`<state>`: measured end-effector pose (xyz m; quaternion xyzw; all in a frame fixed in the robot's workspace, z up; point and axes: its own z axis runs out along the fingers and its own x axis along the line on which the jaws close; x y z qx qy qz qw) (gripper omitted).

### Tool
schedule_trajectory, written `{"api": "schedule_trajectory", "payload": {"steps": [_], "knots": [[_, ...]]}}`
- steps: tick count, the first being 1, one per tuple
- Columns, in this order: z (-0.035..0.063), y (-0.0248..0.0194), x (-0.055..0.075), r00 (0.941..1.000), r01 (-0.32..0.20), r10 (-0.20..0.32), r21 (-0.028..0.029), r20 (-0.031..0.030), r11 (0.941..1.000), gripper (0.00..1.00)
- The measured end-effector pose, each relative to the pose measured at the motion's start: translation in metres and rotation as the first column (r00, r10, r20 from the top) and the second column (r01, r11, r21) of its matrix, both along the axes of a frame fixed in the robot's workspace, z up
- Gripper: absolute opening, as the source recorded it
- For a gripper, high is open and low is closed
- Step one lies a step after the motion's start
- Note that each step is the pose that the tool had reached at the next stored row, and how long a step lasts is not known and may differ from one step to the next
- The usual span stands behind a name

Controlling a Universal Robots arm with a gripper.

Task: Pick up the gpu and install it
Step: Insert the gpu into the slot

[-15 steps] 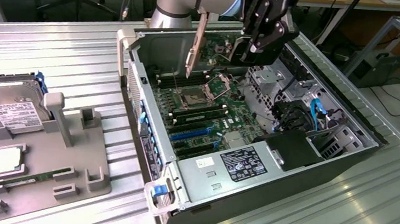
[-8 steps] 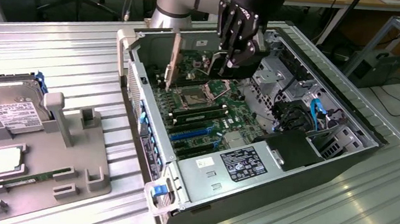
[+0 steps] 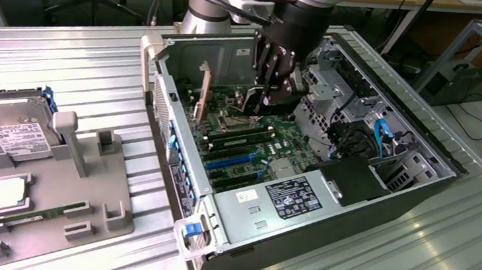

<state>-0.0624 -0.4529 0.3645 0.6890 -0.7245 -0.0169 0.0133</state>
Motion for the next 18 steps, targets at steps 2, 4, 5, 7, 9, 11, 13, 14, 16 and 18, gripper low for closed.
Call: {"api": "schedule_trajectory", "payload": {"steps": [2,4,5,7,9,11,13,14,16,18], "knots": [[-0.0007,0.0000,0.000,1.0000,0.000,0.000,0.0000,0.0001,1.0000,0.27],[-0.0020,0.0000,0.000,1.0000,0.000,0.000,0.0001,0.0001,1.0000,0.27],[-0.0026,0.0000,0.000,1.0000,0.000,0.000,0.0001,0.0002,1.0000,0.27],[-0.0037,0.0000,0.000,1.0000,0.000,0.000,0.0000,0.0001,1.0000,0.27],[-0.0046,0.0000,0.000,1.0000,0.000,0.000,0.0000,0.0001,1.0000,0.27],[-0.0059,0.0000,0.000,1.0000,0.000,0.000,0.0000,0.0001,1.0000,0.27],[-0.0073,0.0000,0.000,1.0000,0.000,0.000,0.0000,0.0001,1.0000,0.27],[-0.0082,0.0000,0.000,1.0000,0.000,0.000,0.0001,0.0001,1.0000,0.27],[-0.0109,0.0000,0.000,1.0000,0.000,0.000,0.0003,0.0001,1.0000,0.27],[-0.0172,0.0000,0.000,1.0000,0.000,0.000,0.0004,0.0002,1.0000,0.27]]}}
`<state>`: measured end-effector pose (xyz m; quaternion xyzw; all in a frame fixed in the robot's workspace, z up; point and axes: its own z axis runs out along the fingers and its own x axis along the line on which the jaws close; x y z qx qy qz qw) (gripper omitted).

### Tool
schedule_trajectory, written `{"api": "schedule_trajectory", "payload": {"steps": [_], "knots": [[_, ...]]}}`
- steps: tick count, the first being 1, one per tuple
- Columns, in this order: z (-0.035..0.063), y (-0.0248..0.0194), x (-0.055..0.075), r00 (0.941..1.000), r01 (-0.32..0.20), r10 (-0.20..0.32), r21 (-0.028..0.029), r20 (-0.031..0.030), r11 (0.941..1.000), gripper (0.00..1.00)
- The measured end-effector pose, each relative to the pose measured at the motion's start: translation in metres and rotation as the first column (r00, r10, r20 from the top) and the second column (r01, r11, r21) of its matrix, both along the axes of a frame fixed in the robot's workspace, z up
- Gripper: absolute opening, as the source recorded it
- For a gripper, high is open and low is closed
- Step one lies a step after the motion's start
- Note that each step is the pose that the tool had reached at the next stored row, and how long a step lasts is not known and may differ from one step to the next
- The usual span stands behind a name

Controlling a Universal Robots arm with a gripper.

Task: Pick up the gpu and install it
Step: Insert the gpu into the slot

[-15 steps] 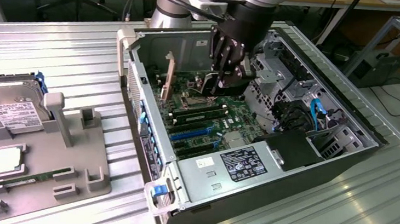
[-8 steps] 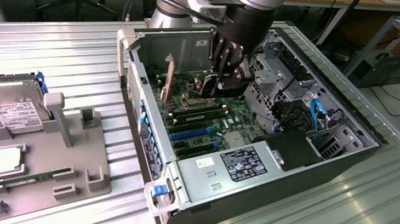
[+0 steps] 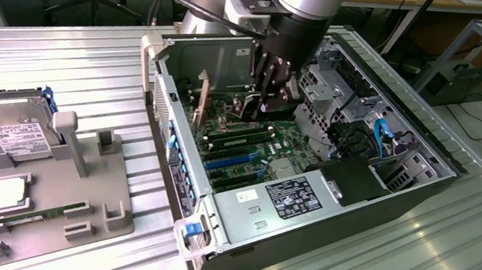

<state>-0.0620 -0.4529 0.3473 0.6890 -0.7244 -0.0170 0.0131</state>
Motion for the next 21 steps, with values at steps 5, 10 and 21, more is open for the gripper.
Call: {"api": "schedule_trajectory", "payload": {"steps": [5,10,21], "knots": [[-0.0088,0.0000,0.002,1.0000,-0.004,0.004,-0.0007,0.0019,1.0000,0.27],[-0.0134,0.0000,0.002,0.9998,-0.014,0.014,-0.0014,0.0125,0.9999,0.27],[-0.0262,0.0004,0.002,0.9968,-0.077,0.077,-0.0021,0.0198,0.9970,0.27]]}}
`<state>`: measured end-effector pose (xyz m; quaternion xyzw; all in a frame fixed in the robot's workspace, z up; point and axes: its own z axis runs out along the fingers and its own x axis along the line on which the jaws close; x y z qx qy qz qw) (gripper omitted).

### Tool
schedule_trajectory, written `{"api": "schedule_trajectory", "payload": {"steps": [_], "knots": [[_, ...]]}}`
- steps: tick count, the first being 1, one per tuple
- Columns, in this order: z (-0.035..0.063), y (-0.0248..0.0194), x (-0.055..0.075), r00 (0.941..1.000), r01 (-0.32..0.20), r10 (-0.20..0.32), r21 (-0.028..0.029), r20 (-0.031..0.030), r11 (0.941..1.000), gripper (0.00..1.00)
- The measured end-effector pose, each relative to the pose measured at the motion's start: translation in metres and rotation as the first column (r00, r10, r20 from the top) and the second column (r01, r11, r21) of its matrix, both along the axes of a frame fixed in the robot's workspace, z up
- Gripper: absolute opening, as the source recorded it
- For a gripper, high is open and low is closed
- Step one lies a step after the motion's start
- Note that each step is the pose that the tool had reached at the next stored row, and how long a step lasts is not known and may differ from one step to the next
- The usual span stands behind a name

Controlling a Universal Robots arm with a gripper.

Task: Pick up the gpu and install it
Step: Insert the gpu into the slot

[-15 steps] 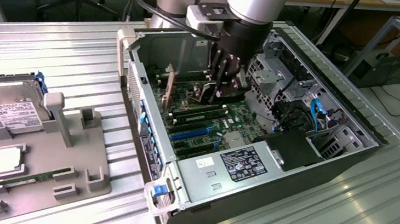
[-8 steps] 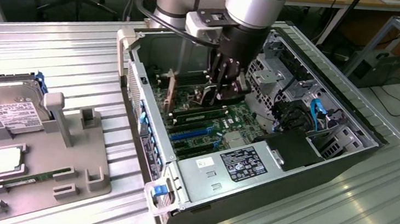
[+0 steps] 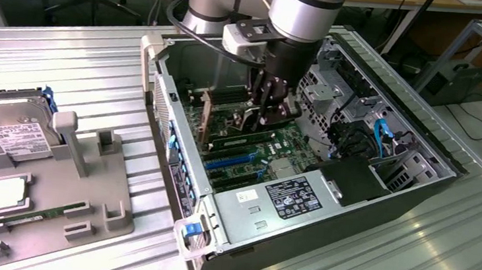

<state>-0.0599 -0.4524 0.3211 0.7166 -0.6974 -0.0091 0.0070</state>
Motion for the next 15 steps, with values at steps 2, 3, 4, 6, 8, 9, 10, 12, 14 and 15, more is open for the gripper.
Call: {"api": "schedule_trajectory", "payload": {"steps": [2,3,4,6,8,9,10,12,14,15], "knots": [[-0.0013,0.0000,0.000,1.0000,0.000,0.000,0.0002,-0.0043,1.0000,0.27],[-0.0033,0.0000,0.000,1.0000,0.000,0.000,-0.0001,-0.0064,1.0000,0.27],[-0.0050,0.0000,0.000,1.0000,0.000,0.000,-0.0002,-0.0071,1.0000,0.27],[-0.0086,0.0000,0.000,1.0000,0.000,0.000,-0.0001,-0.0073,1.0000,0.27],[-0.0122,0.0000,0.000,1.0000,0.000,0.000,-0.0001,-0.0073,1.0000,0.27],[-0.0136,0.0000,0.000,1.0000,0.000,0.000,-0.0002,-0.0068,1.0000,0.27],[-0.0146,0.0000,0.000,1.0000,0.000,0.000,-0.0002,-0.0054,1.0000,0.27],[-0.0174,0.0000,0.000,1.0000,0.000,0.000,-0.0004,-0.0036,1.0000,0.27],[-0.0209,0.0000,0.000,1.0000,0.000,0.000,-0.0003,-0.0033,1.0000,0.27],[-0.0233,0.0000,0.000,1.0000,0.000,0.000,-0.0003,-0.0033,1.0000,0.27]]}}
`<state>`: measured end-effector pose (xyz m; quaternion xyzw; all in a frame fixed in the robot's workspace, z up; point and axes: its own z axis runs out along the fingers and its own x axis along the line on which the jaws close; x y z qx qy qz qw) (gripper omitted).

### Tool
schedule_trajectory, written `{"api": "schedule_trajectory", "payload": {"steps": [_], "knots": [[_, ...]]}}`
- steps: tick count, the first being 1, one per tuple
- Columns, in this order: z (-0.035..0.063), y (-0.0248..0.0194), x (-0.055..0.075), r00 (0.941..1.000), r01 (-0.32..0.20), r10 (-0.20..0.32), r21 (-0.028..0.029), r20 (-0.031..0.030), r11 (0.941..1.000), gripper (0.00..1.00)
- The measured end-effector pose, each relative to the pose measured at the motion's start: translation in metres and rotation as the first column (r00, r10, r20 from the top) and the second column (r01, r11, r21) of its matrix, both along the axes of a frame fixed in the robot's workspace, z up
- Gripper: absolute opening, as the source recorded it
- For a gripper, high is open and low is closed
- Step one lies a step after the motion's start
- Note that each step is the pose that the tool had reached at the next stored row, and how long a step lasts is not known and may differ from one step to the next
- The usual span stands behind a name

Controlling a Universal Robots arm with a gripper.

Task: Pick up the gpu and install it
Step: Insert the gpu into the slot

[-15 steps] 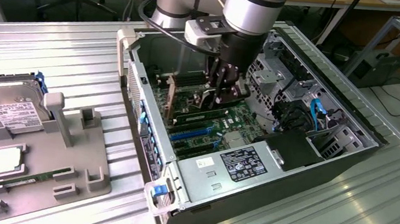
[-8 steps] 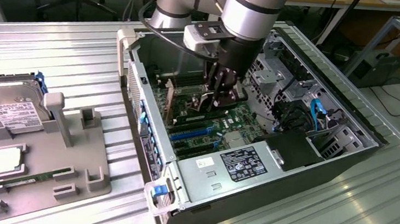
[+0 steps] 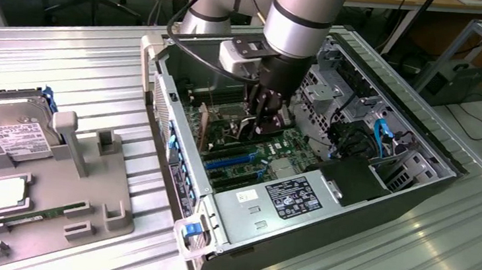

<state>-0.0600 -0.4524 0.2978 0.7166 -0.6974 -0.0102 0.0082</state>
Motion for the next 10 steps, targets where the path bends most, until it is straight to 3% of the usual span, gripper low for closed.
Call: {"api": "schedule_trajectory", "payload": {"steps": [10], "knots": [[-0.0196,-0.0007,0.000,0.9984,0.056,-0.056,-0.0001,-0.0001,0.9984,0.27]]}}
